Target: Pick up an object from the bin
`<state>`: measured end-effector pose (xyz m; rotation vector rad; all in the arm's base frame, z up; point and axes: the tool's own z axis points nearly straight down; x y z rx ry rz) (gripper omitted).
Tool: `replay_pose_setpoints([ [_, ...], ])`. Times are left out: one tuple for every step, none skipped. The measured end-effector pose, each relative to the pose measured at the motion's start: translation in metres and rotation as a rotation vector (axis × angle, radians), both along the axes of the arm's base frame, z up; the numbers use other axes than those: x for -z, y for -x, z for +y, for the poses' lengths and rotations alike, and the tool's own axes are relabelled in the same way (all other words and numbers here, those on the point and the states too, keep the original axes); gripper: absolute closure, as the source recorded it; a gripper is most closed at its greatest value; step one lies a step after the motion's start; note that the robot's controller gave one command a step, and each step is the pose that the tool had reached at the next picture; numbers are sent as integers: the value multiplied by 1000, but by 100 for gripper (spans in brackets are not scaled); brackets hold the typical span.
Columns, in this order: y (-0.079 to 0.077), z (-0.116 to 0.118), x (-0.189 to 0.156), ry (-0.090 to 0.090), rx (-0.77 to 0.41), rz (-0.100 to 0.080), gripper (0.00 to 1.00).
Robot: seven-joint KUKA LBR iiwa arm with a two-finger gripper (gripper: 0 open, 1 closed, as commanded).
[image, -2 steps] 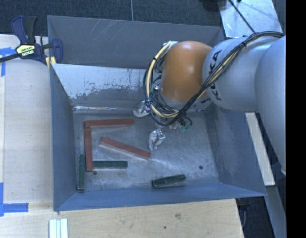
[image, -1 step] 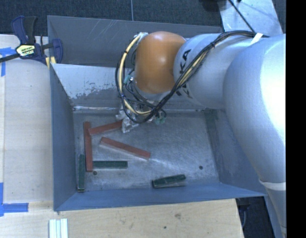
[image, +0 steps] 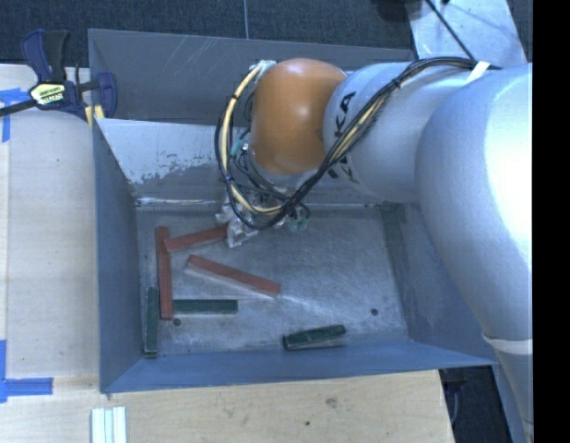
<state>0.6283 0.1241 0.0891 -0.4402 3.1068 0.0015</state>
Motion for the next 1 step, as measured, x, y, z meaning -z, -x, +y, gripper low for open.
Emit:
replay_pose_setpoints([
  [5,-5,-114,1,-41,0,100],
])
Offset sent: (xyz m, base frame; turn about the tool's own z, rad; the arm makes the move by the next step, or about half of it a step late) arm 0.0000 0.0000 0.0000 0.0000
